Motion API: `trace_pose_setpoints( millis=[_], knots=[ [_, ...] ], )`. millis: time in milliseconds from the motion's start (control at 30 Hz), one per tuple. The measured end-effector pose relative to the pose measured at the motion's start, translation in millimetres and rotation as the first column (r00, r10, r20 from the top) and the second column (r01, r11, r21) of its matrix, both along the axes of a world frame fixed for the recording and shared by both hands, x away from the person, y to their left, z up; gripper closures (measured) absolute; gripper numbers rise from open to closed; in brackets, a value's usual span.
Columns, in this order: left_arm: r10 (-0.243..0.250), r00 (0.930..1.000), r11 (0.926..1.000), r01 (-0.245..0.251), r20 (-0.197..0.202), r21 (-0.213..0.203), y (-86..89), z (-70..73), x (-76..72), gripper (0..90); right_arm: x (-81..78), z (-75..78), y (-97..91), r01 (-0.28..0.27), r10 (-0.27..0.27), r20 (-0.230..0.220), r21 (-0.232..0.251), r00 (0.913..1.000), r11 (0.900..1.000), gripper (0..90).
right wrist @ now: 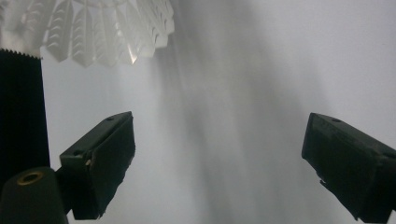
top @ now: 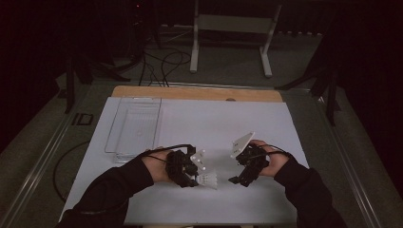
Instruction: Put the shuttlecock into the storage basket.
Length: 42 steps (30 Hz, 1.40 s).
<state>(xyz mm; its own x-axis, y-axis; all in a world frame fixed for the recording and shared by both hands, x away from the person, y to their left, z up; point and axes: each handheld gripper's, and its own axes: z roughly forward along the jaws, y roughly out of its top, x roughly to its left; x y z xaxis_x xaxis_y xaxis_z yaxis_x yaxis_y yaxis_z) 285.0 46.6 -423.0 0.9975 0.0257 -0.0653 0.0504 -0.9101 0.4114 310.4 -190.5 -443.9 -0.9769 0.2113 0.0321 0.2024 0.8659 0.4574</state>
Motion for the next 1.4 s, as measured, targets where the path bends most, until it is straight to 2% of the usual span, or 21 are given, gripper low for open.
trace_pose_setpoints(
  millis=[67, 100, 200, 233, 367, 433, 533, 667, 700, 867, 933, 967, 1033, 1167, 1200, 1233, 1267, 1300, 1333, 1367, 1400],
  knots=[
    [0.020, 0.9998, 0.9998, -0.020, 0.003, 0.010, 2.7, 0.7, 1.7, 65.8, 0.1, 0.4, -2.9, 0.006, -0.006, 0.015, 0.005, 0.9999, 1.0000, 9.7],
    [0.045, 0.9987, 0.9990, -0.045, -0.024, 0.000, 6.0, 2.2, 3.9, 65.8, -1.0, 2.1, -5.7, 0.010, -0.011, 0.029, 0.017, 0.9995, 0.9998, 9.7],
    [0.066, 0.9977, 0.9978, -0.066, -0.014, 0.010, 8.9, 3.9, 6.1, 65.8, -1.3, 3.8, -9.1, 0.017, -0.019, 0.029, 0.042, 0.9994, 0.9990, 9.7],
    [0.080, 0.9965, 0.9968, -0.080, -0.024, 0.005, 12.2, 6.0, 7.4, 65.8, -2.3, 4.6, -11.9, 0.030, -0.032, 0.041, 0.049, 0.9986, 0.9983, 9.7],
    [0.092, 0.9951, 0.9957, -0.092, -0.034, 0.000, 16.9, 10.2, 9.5, 65.8, -5.5, 5.8, -16.3, 0.038, -0.043, 0.058, 0.086, 0.9974, 0.9956, 9.7],
    [0.091, 0.9953, 0.9958, -0.091, -0.032, 0.004, 18.6, 12.2, 10.0, 65.8, -8.2, 5.8, -17.6, 0.038, -0.043, 0.050, 0.103, 0.9978, 0.9940, 9.2],
    [0.101, 0.9941, 0.9949, -0.101, -0.039, 0.000, 20.4, 14.4, 10.9, 65.8, -10.6, 5.4, -18.7, 0.034, -0.038, 0.038, 0.112, 0.9985, 0.9931, 9.2],
    [0.122, 0.9914, 0.9924, -0.123, -0.047, -0.009, 24.7, 19.9, 13.4, 65.8, -15.8, 3.1, -21.5, 0.046, -0.054, 0.063, 0.121, 0.9966, 0.9915, 9.2],
    [0.125, 0.9911, 0.9921, -0.125, -0.048, -0.008, 26.1, 21.6, 13.9, 65.8, -17.1, 1.2, -24.6, 0.053, -0.062, 0.059, 0.144, 0.9963, 0.9881, 9.2],
    [0.147, 0.9883, 0.9887, -0.148, -0.040, -0.022, 34.5, 30.6, 17.4, 65.8, -20.1, -4.6, -29.9, 0.070, -0.078, 0.047, 0.158, 0.9958, 0.9849, 9.2],
    [0.152, 0.9880, 0.9880, -0.153, -0.028, -0.024, 38.7, 34.4, 19.0, 65.8, -22.8, -7.1, -31.7, 0.076, -0.087, 0.065, 0.156, 0.9941, 0.9848, 9.3],
    [0.161, 0.9864, 0.9864, -0.162, -0.032, -0.027, 41.0, 36.1, 19.6, 65.9, -23.8, -7.6, -32.2, 0.078, -0.088, 0.055, 0.160, 0.9946, 0.9841, 9.2],
    [0.175, 0.9843, 0.9840, -0.176, -0.024, -0.032, 48.1, 40.6, 22.0, 65.8, -27.2, -8.9, -34.0, 0.087, -0.102, 0.083, 0.168, 0.9913, 0.9819, 9.3],
    [0.202, 0.9791, 0.9784, -0.203, -0.020, -0.039, 57.3, 45.4, 24.0, 65.8, -30.8, -12.8, -38.1, 0.099, -0.116, 0.083, 0.193, 0.9898, 0.9762, 9.3],
    [0.210, 0.9776, 0.9766, -0.210, -0.018, -0.045, 60.2, 46.8, 24.6, 65.8, -32.0, -15.2, -40.9, 0.122, -0.141, 0.084, 0.200, 0.9865, 0.9722, 9.2],
    [0.219, 0.9755, 0.9744, -0.220, -0.017, -0.047, 63.4, 48.6, 25.4, 65.8, -32.0, -15.2, -40.9, 0.122, -0.141, 0.084, 0.200, 0.9865, 0.9722, 9.2],
    [0.226, 0.9739, 0.9728, -0.227, -0.017, -0.048, 66.4, 50.2, 25.9, 65.8, -33.4, -17.0, -44.3, 0.137, -0.161, 0.095, 0.218, 0.9824, 0.9663, 9.2],
    [0.234, 0.9721, 0.9707, -0.235, -0.013, -0.052, 69.6, 51.7, 26.4, 65.8, -33.4, -17.0, -44.3, 0.137, -0.161, 0.095, 0.218, 0.9824, 0.9663, 9.2],
    [0.247, 0.9690, 0.9676, -0.247, -0.011, -0.053, 72.9, 53.5, 27.2, 65.8, -34.5, -18.6, -47.7, 0.150, -0.174, 0.088, 0.236, 0.9807, 0.9601, 9.2],
    [0.254, 0.9670, 0.9655, -0.255, -0.013, -0.054, 76.2, 54.8, 28.3, 65.8, -34.5, -18.6, -47.7, 0.150, -0.174, 0.088, 0.236, 0.9807, 0.9601, 9.2],
    [0.267, 0.9636, 0.9618, -0.267, -0.009, -0.059, 79.4, 56.1, 29.3, 65.8, -36.1, -20.7, -50.4, 0.166, -0.190, 0.077, 0.248, 0.9788, 0.9545, 9.3]
  ],
)
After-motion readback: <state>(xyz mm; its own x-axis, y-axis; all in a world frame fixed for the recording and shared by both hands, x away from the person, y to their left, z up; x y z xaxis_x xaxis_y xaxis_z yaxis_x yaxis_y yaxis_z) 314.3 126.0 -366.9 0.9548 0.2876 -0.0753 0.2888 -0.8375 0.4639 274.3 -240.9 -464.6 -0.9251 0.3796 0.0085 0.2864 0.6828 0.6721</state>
